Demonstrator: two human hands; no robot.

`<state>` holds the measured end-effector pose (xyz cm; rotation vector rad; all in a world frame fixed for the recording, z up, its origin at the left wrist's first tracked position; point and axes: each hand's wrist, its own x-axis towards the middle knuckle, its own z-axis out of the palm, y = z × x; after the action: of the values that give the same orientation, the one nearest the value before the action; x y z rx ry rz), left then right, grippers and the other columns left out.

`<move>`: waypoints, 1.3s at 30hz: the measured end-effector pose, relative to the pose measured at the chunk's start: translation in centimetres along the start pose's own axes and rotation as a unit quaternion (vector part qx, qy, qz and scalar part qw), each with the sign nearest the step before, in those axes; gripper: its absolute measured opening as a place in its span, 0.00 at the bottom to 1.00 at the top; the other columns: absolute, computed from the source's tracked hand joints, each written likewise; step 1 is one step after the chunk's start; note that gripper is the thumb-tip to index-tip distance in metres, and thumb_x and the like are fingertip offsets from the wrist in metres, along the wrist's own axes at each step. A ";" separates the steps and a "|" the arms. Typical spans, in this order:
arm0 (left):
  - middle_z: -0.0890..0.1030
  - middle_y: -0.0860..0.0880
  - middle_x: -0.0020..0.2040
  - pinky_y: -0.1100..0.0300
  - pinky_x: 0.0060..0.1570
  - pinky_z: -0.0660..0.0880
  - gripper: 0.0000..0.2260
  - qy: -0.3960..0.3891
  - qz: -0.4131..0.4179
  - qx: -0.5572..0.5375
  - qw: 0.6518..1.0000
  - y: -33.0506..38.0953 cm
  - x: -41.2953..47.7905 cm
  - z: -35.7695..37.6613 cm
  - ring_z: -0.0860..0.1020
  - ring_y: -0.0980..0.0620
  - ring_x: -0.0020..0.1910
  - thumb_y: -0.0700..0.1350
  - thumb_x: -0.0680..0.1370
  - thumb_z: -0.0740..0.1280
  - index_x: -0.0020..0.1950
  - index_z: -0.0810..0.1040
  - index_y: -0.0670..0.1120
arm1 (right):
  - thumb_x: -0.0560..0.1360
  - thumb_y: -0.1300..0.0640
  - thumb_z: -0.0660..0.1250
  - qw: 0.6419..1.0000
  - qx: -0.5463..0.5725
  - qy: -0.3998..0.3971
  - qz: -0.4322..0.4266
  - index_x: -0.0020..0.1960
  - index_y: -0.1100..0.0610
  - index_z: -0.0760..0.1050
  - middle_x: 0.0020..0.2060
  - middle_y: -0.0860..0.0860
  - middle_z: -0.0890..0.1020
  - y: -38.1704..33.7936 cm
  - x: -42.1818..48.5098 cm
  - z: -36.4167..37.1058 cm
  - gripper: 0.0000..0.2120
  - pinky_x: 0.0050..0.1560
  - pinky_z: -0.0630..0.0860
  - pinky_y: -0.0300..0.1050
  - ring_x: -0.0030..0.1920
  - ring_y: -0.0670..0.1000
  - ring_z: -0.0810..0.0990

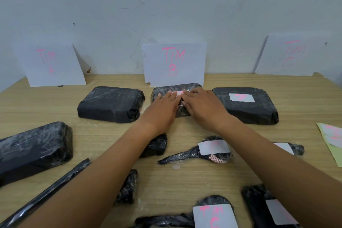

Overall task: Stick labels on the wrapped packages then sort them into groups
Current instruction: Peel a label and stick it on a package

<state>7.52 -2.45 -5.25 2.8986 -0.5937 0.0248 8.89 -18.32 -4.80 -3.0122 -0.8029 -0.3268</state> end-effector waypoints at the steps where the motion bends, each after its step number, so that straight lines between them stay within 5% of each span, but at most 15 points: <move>1: 0.51 0.46 0.78 0.54 0.75 0.45 0.21 -0.006 -0.002 0.010 1.000 0.0 0.0 0.0 0.48 0.51 0.77 0.45 0.84 0.47 0.77 0.51 0.44 | 0.83 0.51 0.47 1.000 -0.004 -0.003 0.006 0.70 0.55 0.67 0.70 0.50 0.70 -0.1 -0.1 -0.1 0.20 0.63 0.62 0.50 0.69 0.52 0.64; 9: 0.62 0.47 0.75 0.56 0.72 0.58 0.18 0.034 -0.022 0.035 0.999 -0.3 -0.4 -0.4 0.58 0.52 0.75 0.48 0.84 0.52 0.72 0.65 0.44 | 0.83 0.49 0.47 0.998 -0.026 -0.004 0.059 0.69 0.54 0.69 0.71 0.50 0.69 -0.9 -0.6 0.0 0.21 0.66 0.61 0.52 0.70 0.53 0.66; 13: 0.73 0.48 0.64 0.55 0.58 0.72 0.14 0.080 -0.039 0.028 0.996 -0.1 -0.6 -0.4 0.71 0.49 0.64 0.50 0.82 0.56 0.63 0.71 0.44 | 0.82 0.49 0.51 0.995 0.016 0.024 0.098 0.61 0.56 0.73 0.62 0.52 0.76 -1.2 -0.5 0.0 0.17 0.59 0.66 0.51 0.63 0.54 0.71; 19: 0.50 0.52 0.78 0.49 0.65 0.61 0.24 0.004 -0.036 0.136 0.990 0.5 0.2 -0.8 0.58 0.45 0.71 0.52 0.83 0.48 0.78 0.50 0.48 | 0.82 0.49 0.48 0.998 0.007 -0.023 0.051 0.73 0.52 0.62 0.74 0.48 0.63 -0.6 0.3 -0.9 0.21 0.62 0.64 0.55 0.68 0.57 0.63; 25: 0.51 0.51 0.78 0.49 0.68 0.55 0.23 -0.024 -0.038 0.144 0.989 0.5 0.1 -0.9 0.54 0.46 0.73 0.51 0.83 0.46 0.77 0.51 0.47 | 0.82 0.47 0.45 0.996 -0.012 -0.064 0.061 0.74 0.53 0.61 0.75 0.48 0.61 -0.4 0.3 -0.7 0.23 0.63 0.63 0.56 0.70 0.57 0.59; 30: 0.52 0.48 0.78 0.41 0.71 0.37 0.24 -0.021 -0.068 0.142 0.987 0.4 -0.1 -0.6 0.49 0.50 0.77 0.52 0.84 0.44 0.78 0.50 0.44 | 0.83 0.48 0.47 0.996 0.018 -0.020 0.085 0.72 0.58 0.64 0.73 0.53 0.65 -0.7 -0.2 0.0 0.23 0.64 0.66 0.53 0.71 0.54 0.61; 39: 0.51 0.54 0.78 0.35 0.70 0.51 0.22 -0.005 -0.057 0.110 0.992 0.1 -0.3 -0.2 0.50 0.53 0.77 0.52 0.84 0.45 0.78 0.49 0.52 | 0.83 0.56 0.48 0.999 0.003 -0.024 0.034 0.75 0.54 0.58 0.75 0.49 0.61 -0.3 -1.0 -0.1 0.20 0.60 0.70 0.55 0.71 0.55 0.62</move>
<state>7.23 -2.43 -5.02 3.1438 -0.4530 0.0646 7.85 -18.57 -4.97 -3.0444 -0.7004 -0.2514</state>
